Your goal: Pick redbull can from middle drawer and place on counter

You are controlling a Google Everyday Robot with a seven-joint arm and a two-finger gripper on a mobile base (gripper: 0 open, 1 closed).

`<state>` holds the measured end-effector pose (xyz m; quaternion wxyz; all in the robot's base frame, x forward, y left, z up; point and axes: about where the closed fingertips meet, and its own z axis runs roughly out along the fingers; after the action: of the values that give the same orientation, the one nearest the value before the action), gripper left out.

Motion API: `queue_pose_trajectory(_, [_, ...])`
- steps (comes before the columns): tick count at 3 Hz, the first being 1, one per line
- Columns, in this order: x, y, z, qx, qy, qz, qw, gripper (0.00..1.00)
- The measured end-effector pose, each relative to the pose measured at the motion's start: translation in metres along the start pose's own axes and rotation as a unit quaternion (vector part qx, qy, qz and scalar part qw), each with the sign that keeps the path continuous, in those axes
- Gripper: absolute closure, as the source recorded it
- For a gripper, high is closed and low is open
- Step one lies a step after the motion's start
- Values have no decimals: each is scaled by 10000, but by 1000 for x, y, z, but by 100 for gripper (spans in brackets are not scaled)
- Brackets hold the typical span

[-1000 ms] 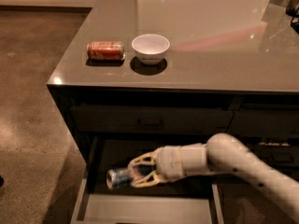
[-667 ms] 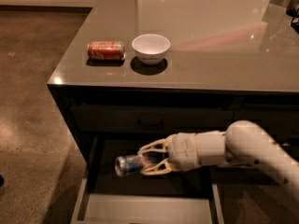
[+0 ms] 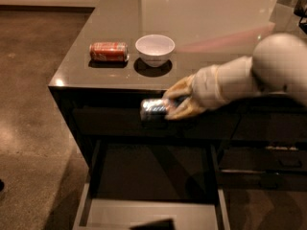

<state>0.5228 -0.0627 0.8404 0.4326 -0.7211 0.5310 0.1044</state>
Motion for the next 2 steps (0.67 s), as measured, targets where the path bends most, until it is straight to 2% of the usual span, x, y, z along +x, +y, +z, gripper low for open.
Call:
queue_pose_trajectory(1, [14, -62, -29, 52, 661, 402, 9970, 100])
queue_pose_trajectory(2, [8, -95, -42, 300, 642, 518, 9961, 100])
